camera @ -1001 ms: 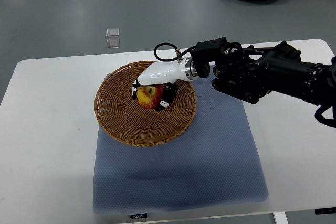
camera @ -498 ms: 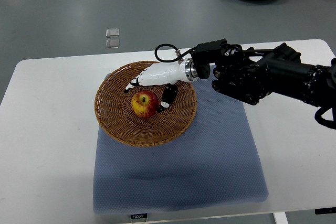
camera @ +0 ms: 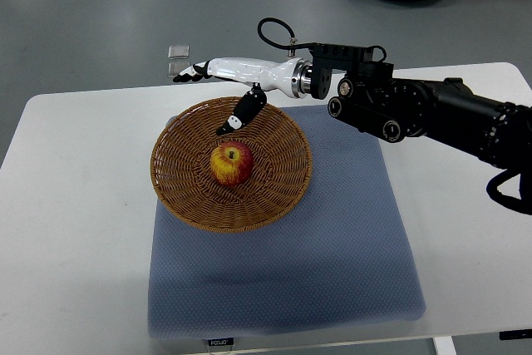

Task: Place red apple in basket with right hand

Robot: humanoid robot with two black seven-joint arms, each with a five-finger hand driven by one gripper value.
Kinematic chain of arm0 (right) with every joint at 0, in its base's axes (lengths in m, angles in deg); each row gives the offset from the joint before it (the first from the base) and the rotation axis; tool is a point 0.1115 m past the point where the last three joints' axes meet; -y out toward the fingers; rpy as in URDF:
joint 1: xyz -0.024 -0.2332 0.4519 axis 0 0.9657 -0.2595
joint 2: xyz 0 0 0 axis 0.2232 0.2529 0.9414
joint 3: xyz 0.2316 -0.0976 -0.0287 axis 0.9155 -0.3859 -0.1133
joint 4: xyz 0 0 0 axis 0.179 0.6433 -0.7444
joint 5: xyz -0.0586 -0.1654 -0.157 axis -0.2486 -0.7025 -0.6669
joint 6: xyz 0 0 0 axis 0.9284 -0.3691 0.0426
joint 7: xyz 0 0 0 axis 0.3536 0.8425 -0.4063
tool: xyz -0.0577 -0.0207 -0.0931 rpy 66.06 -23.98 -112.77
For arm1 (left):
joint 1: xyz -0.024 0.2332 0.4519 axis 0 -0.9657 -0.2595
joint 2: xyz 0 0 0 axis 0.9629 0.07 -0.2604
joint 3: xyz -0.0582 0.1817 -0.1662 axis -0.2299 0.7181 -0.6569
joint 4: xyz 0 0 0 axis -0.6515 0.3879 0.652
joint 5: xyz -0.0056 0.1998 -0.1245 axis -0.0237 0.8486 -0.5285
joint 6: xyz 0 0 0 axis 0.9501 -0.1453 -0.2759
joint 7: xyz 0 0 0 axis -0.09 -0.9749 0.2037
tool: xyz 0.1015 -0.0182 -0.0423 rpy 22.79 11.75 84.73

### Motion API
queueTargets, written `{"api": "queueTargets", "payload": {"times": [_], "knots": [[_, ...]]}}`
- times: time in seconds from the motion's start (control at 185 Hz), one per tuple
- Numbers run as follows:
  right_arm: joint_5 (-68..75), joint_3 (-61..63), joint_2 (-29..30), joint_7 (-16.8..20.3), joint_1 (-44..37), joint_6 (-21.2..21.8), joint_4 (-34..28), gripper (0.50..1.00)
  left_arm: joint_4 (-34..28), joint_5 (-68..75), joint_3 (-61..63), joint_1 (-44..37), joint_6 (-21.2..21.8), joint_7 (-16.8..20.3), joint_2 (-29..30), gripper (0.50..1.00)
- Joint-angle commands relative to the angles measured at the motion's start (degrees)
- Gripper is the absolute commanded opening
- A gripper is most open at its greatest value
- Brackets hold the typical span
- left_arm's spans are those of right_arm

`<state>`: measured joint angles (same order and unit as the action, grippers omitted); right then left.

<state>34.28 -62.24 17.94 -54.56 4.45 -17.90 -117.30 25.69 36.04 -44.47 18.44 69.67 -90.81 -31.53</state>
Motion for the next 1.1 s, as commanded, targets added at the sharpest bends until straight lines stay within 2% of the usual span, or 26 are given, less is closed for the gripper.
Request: {"api": "queueTargets", "payload": {"times": [0.0, 0.227, 0.233, 0.308, 0.449, 0.725, 0.876, 0.931, 1.093], "knots": [[11.0, 1.9, -3.5, 1.3, 3.4, -0.3, 0.1, 0.903, 0.0, 0.0, 0.0, 0.0, 0.0, 0.0, 0.0, 1.0], [23.7, 9.7, -8.5, 4.9, 10.7, -4.1, 0.3, 0.903, 0.0, 0.0, 0.0, 0.0, 0.0, 0.0, 0.0, 1.0], [27.1, 13.7, -9.1, 6.6, 13.0, -5.9, 0.3, 0.901, 0.0, 0.0, 0.0, 0.0, 0.0, 0.0, 0.0, 1.0], [30.4, 18.5, -9.4, 9.4, 16.1, -9.0, 0.5, 0.903, 0.0, 0.0, 0.0, 0.0, 0.0, 0.0, 0.0, 1.0], [31.3, 25.4, -8.9, 11.1, 20.6, -14.3, 1.3, 0.903, 0.0, 0.0, 0.0, 0.0, 0.0, 0.0, 0.0, 1.0], [35.3, 35.2, -8.5, 12.8, 24.8, -14.5, 1.2, 0.903, 0.1, 0.0, -0.4, 0.0, 0.0, 0.0, 0.0, 1.0], [43.2, 35.9, -8.3, 13.4, 24.8, -14.7, 1.2, 0.905, 0.1, 0.0, -0.4, 0.0, 0.0, 0.0, 0.0, 1.0], [43.8, 35.9, -8.3, 13.4, 24.8, -14.8, 1.2, 0.921, 0.1, 0.0, -0.3, 0.0, 0.0, 0.0, 0.0, 1.0], [43.8, 36.0, -8.4, 13.3, 24.7, -14.5, 1.2, 0.921, 0.0, 0.0, -0.3, 0.0, 0.0, 0.0, 0.0, 1.0]]}}
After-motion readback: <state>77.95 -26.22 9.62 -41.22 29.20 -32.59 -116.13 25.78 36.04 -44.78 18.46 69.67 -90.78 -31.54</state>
